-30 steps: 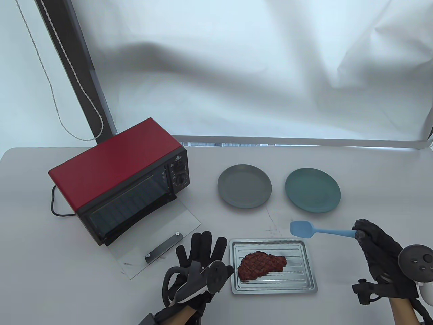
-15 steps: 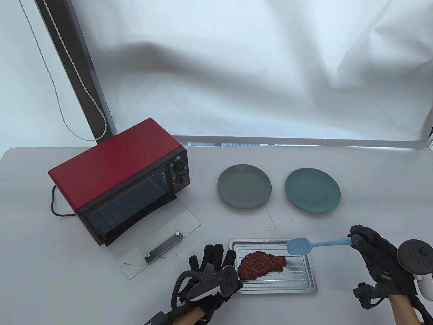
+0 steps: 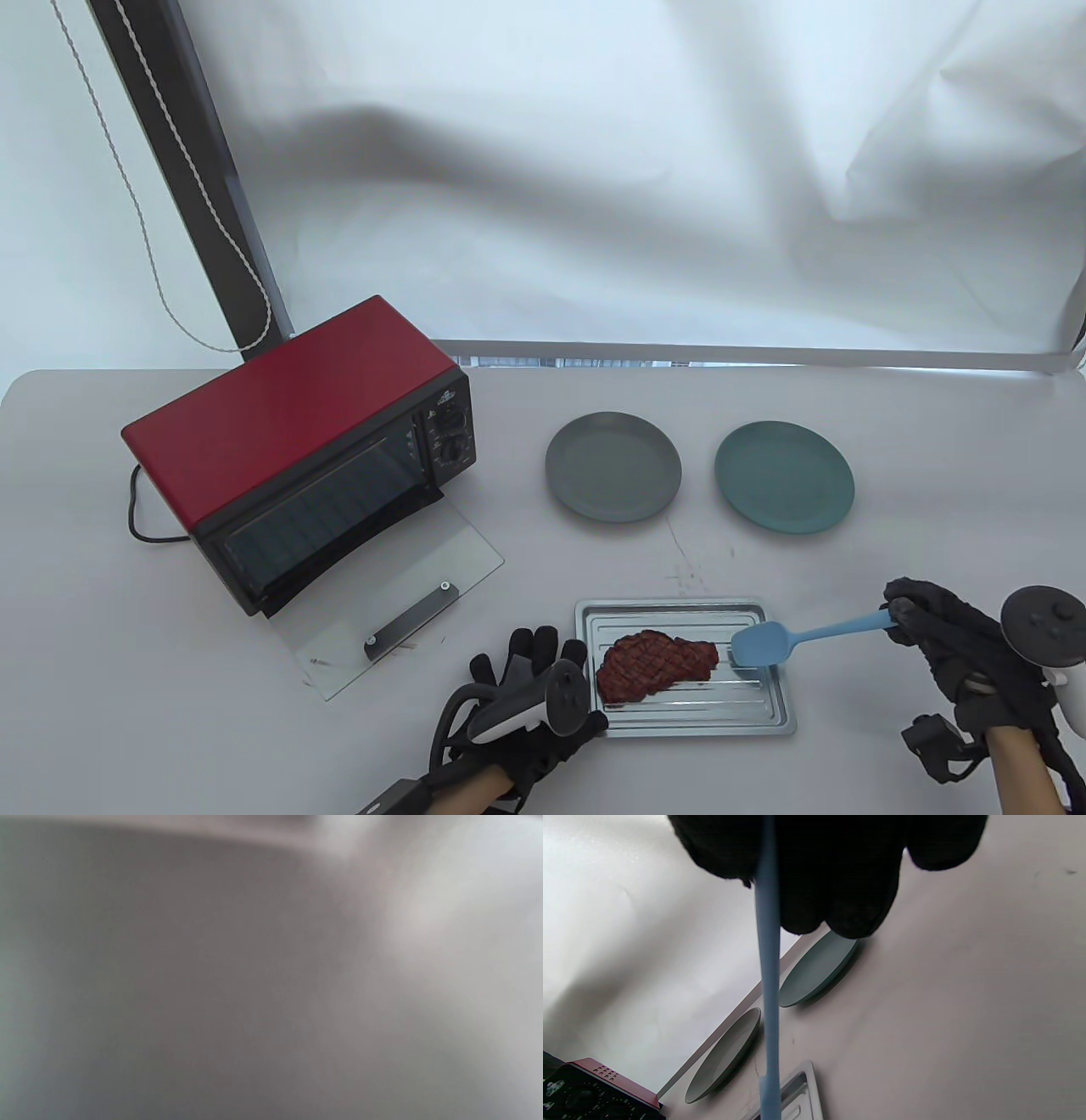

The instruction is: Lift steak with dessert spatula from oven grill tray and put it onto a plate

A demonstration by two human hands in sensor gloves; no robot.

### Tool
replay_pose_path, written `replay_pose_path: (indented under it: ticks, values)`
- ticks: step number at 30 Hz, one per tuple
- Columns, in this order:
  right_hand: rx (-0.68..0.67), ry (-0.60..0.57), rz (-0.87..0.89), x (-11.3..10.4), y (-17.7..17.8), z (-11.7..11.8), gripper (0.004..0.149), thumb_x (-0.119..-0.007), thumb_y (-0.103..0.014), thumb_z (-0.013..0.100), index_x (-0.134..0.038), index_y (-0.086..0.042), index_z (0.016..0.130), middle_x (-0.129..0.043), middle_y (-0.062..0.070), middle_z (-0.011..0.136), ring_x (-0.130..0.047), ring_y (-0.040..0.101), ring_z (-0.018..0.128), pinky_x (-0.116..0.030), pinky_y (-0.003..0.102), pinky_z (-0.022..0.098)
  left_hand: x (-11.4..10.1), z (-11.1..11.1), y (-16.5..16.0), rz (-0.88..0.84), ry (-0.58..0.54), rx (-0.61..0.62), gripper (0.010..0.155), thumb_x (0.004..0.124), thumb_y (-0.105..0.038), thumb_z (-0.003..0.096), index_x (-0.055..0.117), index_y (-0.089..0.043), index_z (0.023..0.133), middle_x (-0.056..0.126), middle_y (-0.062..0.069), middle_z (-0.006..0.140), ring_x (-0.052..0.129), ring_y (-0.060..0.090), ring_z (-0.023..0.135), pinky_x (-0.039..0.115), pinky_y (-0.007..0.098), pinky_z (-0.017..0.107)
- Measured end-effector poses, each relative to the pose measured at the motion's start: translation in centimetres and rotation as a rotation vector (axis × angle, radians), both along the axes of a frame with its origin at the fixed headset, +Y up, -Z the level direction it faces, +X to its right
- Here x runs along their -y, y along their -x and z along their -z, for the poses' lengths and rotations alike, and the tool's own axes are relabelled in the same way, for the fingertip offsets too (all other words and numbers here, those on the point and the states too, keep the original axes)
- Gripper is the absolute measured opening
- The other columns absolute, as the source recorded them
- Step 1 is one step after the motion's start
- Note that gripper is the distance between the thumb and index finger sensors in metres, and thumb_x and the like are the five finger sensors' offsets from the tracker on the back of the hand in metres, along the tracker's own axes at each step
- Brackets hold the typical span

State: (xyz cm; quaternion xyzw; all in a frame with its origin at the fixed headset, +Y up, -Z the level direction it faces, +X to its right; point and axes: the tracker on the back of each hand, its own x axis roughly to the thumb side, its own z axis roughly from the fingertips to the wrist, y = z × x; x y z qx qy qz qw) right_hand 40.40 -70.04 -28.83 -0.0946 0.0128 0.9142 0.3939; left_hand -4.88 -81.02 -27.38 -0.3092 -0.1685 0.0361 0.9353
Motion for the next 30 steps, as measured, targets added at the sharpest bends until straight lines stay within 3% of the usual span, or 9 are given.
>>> replay_pose_path:
  ticks: [30]
  values:
    - [0.007, 0.242, 0.03, 4.5, -0.3, 1.6, 0.041, -0.076, -0.033, 0.061, -0.074, -0.015, 0.098, -0.098, 0.009, 0.083, -0.098, 0.03, 0.076, -0.066, 0.059, 0.067, 0.0, 0.1, 0.1, -0.01, 0.035, -0.002, 0.08, 0.035, -0.068, 0.056, -0.016, -0.034, 0.107, -0.024, 0.01, 0.115, -0.018, 0.038, 0.107, 0.0, 0.074, 0.067]
